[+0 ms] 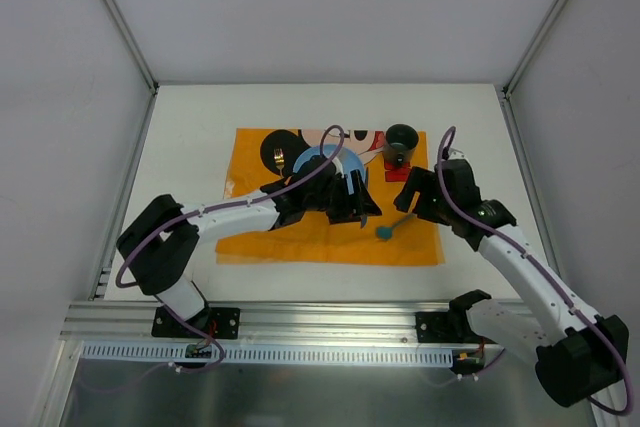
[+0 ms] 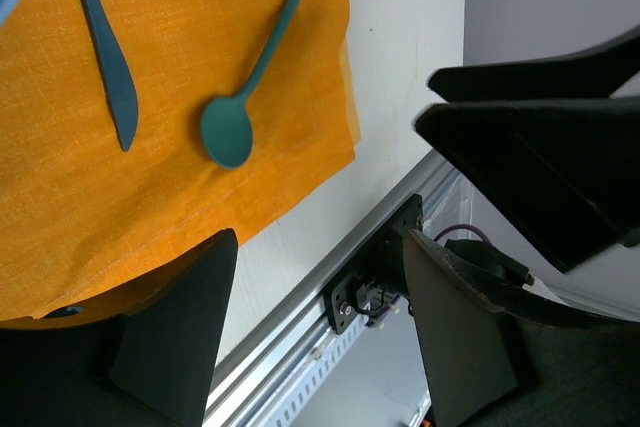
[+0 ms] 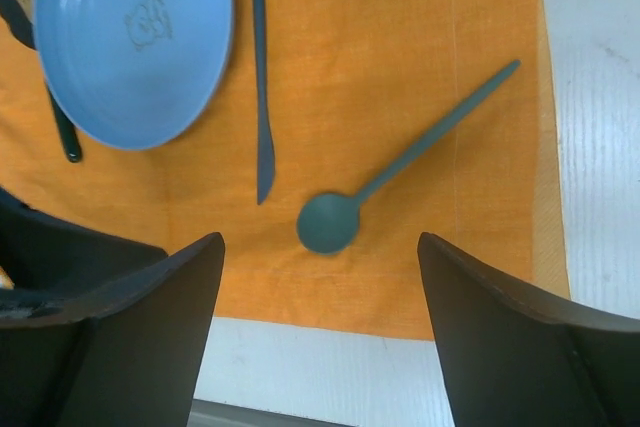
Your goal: Set the dinner table for one person
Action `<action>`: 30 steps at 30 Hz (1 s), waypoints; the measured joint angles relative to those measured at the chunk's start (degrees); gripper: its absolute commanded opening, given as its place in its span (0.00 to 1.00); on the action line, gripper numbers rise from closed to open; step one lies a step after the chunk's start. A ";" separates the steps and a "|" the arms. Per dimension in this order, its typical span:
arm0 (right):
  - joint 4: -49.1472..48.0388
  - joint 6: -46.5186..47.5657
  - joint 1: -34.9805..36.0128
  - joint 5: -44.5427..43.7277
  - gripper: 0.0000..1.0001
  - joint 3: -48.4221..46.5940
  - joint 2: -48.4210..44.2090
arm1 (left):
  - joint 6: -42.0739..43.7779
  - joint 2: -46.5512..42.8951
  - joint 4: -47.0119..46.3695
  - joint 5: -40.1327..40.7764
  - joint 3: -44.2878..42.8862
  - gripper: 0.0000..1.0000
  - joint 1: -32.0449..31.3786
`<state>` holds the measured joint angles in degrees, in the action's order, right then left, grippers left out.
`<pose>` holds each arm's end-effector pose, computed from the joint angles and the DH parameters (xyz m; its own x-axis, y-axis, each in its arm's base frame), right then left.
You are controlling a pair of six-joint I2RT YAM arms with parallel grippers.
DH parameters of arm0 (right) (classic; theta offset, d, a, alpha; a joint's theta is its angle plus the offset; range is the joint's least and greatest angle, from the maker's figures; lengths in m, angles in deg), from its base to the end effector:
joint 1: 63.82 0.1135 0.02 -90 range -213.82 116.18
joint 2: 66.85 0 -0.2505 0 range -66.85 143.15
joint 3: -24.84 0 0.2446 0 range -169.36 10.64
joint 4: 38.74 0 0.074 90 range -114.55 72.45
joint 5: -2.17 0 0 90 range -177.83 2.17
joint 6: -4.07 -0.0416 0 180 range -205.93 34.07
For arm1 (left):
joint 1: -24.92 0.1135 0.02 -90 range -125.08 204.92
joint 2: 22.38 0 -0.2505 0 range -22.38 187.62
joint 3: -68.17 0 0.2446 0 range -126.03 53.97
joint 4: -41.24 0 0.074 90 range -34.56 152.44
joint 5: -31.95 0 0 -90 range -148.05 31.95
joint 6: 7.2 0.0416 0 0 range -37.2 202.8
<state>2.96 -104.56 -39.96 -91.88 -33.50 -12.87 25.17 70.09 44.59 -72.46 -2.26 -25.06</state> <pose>0.1918 0.0816 0.2646 -0.6381 0.0662 -0.7671 -0.1565 0.9644 0.2134 0.2241 -0.2829 0.2230 -0.8962 -0.2048 -0.3935 0.2416 0.5186 -0.8202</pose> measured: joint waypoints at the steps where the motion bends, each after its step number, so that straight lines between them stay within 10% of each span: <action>1: -0.20 0.20 0.00 0.46 0.70 0.04 1.64 | -0.22 0.00 -0.07 0.22 0.22 0.68 -0.31; 10: -7.82 -1.09 0.02 8.28 0.48 5.64 15.34 | -0.55 -3.58 -0.68 3.02 4.20 0.67 -0.24; 30: -9.55 0.24 0.00 8.11 0.47 2.10 20.94 | -1.79 -6.73 -0.81 4.72 8.28 0.67 -0.26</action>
<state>-6.59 -104.32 -39.96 -83.77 -31.40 8.07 23.38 63.36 43.78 -67.74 6.03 -25.32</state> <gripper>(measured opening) 0.467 0.672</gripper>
